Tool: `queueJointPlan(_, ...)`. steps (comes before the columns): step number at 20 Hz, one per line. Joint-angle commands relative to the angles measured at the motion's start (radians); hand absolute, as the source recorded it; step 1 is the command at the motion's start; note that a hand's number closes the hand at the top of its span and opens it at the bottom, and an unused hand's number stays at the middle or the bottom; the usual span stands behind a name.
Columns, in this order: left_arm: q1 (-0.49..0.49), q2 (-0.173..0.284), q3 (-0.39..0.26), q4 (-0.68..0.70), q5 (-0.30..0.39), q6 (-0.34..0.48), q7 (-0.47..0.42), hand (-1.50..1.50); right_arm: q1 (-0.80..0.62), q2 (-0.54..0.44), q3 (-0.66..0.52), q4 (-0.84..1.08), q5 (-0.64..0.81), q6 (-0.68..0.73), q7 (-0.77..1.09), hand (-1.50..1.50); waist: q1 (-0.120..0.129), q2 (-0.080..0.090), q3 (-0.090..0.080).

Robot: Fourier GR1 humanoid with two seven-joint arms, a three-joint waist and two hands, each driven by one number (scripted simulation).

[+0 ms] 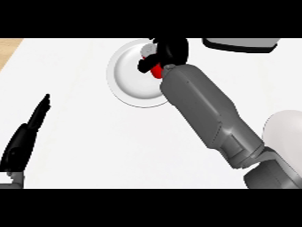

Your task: Pick the can from the plate and place it in the plate

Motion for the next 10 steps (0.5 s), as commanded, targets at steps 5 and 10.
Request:
queueJointPlan(5,-0.041,0.011,0.008,0.003,-0.005,-0.013,0.031,0.0,0.007,0.0,0.059,0.085,-0.139,-0.167,-0.078,-1.5,0.007,0.0,0.001)
queueJointPlan(10,-0.006,-0.002,0.01,0.014,-0.016,0.004,0.004,0.0,0.011,0.0,0.01,0.01,-0.191,-0.38,-0.169,-1.5,-0.023,-0.009,0.001)
